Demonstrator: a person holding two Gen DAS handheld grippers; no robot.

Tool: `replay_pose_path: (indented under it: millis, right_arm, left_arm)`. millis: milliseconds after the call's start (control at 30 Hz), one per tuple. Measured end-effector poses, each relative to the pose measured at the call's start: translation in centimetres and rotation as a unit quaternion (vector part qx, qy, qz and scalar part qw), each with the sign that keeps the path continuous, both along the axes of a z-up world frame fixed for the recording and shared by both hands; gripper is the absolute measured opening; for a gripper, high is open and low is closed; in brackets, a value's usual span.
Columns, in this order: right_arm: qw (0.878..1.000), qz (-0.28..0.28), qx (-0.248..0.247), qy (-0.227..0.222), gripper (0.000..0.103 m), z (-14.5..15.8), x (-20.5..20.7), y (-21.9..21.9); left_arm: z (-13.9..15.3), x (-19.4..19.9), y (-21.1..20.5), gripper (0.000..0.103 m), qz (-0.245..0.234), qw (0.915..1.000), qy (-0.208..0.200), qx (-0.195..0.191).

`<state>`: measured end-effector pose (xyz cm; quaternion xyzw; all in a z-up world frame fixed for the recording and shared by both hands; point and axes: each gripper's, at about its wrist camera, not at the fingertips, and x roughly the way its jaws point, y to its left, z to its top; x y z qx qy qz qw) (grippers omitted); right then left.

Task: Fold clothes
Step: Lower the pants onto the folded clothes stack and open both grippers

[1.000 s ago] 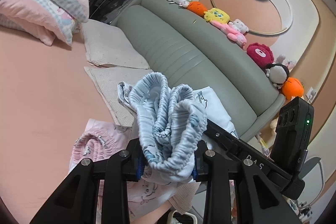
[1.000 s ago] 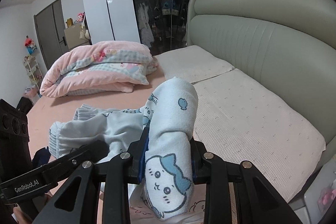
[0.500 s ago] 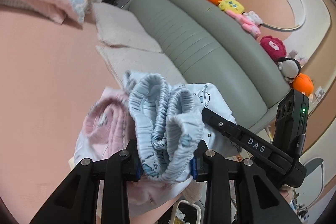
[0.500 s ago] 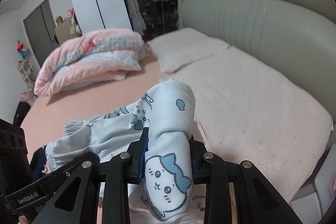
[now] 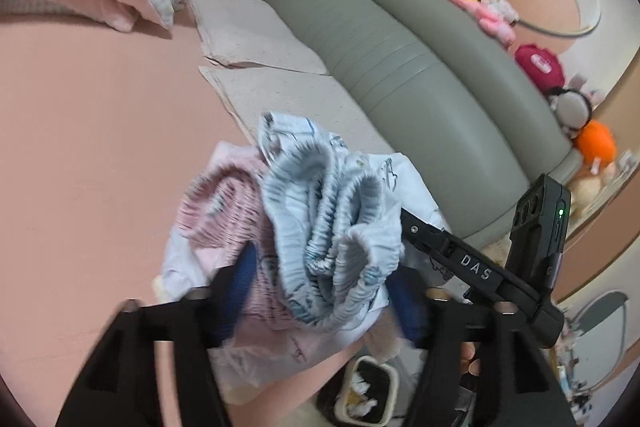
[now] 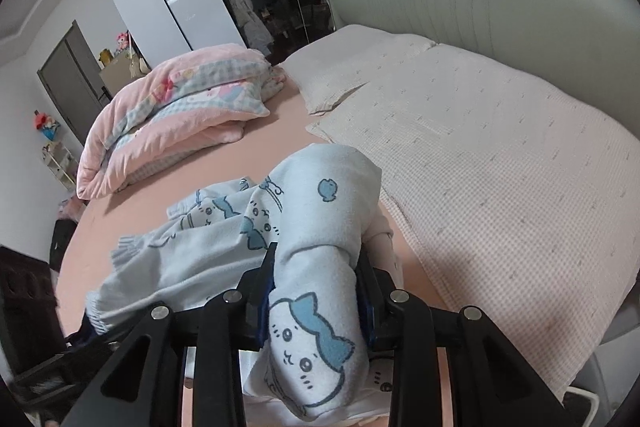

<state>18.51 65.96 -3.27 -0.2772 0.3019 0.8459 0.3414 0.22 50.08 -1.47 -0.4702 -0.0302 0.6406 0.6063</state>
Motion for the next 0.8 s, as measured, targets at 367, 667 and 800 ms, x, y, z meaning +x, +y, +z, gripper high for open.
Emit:
replay_pose_path:
  millis: [367, 667, 800]
  right_arm:
    - [0.999, -0.003, -0.009, 0.034, 0.034, 0.0, 0.5, 0.1]
    - [0.996, -0.032, 0.006, 0.085, 0.061, 3.0, 2.2, 0.0]
    - [0.990, -0.056, 0.006, 0.132, 0.065, 4.5, 3.1, 1.0]
  left_arm:
    - [1.3, -2.7, 1.1, 0.078, 0.012, 0.9978, 0.063, -0.018]
    - [-4.4, -5.6, 0.5, 0.078, 0.021, 0.9952, -0.095, 0.001]
    - [-4.4, -5.2, 0.4, 0.078, 0.020, 0.9963, -0.083, 0.003]
